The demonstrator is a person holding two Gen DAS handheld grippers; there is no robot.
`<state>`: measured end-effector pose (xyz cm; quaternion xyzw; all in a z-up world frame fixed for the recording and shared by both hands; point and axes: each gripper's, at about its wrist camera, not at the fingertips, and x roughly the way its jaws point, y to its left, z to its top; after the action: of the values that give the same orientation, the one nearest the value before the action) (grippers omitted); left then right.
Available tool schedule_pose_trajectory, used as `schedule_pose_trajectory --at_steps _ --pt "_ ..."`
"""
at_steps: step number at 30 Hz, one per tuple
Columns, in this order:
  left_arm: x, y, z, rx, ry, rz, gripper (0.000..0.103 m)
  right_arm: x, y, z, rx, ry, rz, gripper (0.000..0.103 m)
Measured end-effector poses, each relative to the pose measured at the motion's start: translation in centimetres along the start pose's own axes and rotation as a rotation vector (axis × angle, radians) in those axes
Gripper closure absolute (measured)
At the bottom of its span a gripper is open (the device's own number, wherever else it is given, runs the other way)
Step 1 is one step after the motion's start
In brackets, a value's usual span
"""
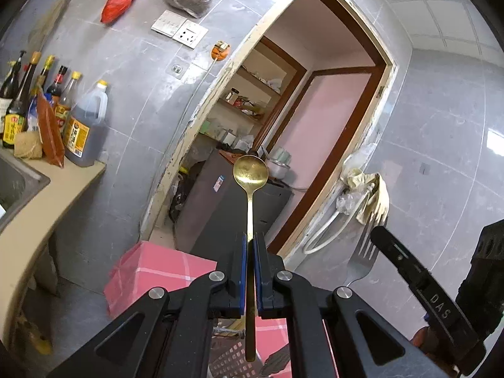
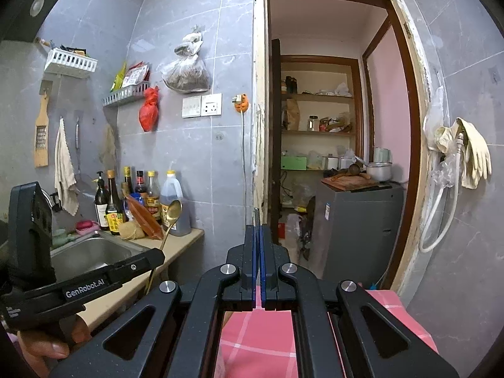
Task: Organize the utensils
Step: 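Lift the gold spoon and silver fork and carry both over the white caddy, then open both grippers to drop the spoon and fork into the caddy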
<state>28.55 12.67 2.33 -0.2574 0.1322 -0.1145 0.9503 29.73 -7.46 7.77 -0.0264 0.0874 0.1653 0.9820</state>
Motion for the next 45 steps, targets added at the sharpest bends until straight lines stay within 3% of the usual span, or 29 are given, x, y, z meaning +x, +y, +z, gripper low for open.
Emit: schedule_pose_trajectory --at_steps 6,15,31,45 --pt "0.3 0.3 -1.1 -0.004 -0.019 -0.024 0.098 0.5 -0.4 -1.0 0.023 -0.002 0.003 0.101" --pt "-0.5 -0.5 -3.3 0.087 -0.045 -0.03 0.098 0.8 0.0 -2.7 0.016 -0.01 0.035 0.101" --pt "-1.6 -1.1 -6.3 0.175 -0.061 0.022 0.098 1.0 0.9 -4.5 0.001 0.038 0.099 0.101" --pt "-2.6 -0.4 -6.4 0.155 -0.028 0.04 0.098 1.2 1.0 -5.7 0.003 0.078 0.143 0.1"
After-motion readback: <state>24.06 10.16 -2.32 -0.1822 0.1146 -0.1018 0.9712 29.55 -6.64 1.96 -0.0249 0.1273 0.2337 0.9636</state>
